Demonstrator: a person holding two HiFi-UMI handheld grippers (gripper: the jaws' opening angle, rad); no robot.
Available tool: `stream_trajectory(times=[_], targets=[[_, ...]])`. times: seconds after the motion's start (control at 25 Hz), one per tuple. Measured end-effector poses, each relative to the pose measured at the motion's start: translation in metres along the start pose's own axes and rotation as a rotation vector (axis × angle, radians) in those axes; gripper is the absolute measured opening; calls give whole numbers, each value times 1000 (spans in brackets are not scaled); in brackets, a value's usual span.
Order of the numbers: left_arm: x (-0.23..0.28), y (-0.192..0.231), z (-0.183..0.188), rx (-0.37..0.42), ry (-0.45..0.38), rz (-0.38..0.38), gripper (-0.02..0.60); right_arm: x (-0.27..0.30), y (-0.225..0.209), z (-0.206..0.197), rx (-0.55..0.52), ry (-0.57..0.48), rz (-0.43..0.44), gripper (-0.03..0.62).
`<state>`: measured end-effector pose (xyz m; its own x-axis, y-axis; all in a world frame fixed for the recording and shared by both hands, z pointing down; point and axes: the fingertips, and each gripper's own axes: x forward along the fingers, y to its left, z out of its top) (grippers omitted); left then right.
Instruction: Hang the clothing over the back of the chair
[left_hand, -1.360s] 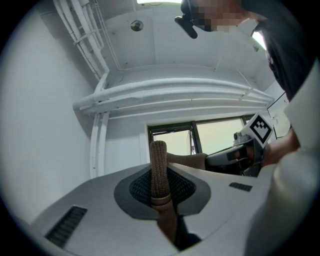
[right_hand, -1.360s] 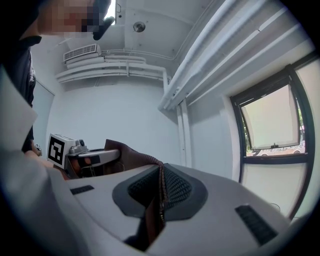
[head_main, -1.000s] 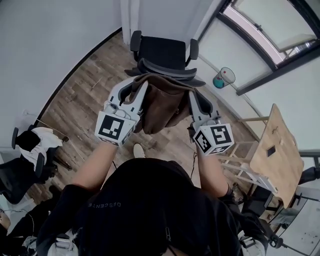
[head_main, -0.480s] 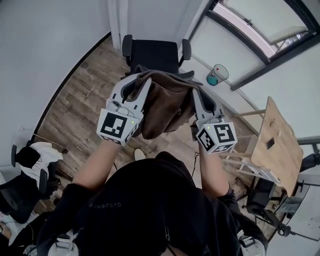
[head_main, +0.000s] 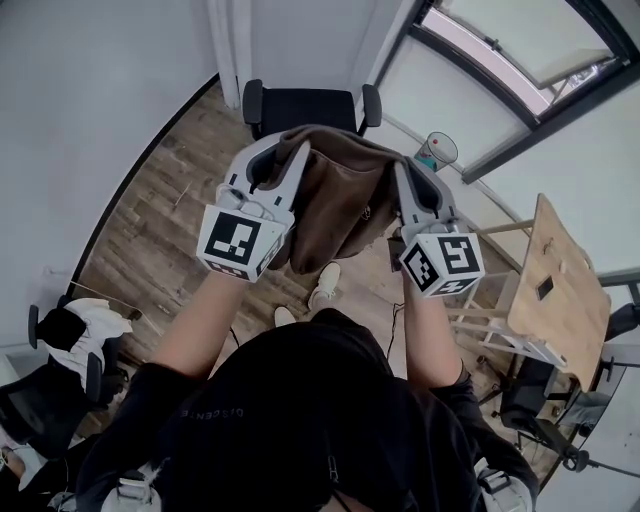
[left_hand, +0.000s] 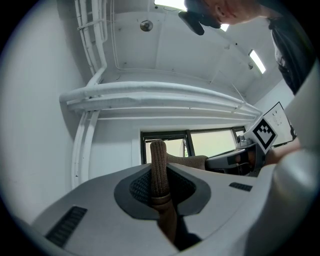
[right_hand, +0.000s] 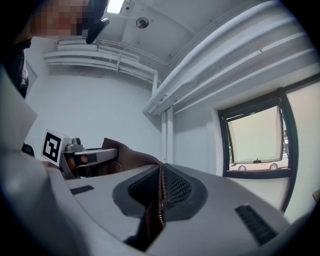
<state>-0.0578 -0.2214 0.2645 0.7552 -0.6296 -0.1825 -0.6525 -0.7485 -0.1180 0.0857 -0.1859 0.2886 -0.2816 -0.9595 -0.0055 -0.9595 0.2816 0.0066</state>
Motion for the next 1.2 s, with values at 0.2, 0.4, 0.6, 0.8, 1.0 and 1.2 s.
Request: stream_trajectory(times=[0.2,0.4,0.6,0.8,1.0,1.2], targets=[[21,8,9,16,-15,2,48,16,-16,13,-9,-23,-4,35],[44,19,24,8,-43,0,48,36,-33,32,-20,-59,1,35],[65,30,32,25,-50,9,48,54,-47,42,-21,-72,8,35],[84,41,26,32,-39,14,48,75,-61,40,-15,-66,26,35],[106,53,14,26,-16,28,48,95,-78,33,-1,-55,53,35],[127,61,4,30,10,39,48,113,-94,25,24,-42,71,35]])
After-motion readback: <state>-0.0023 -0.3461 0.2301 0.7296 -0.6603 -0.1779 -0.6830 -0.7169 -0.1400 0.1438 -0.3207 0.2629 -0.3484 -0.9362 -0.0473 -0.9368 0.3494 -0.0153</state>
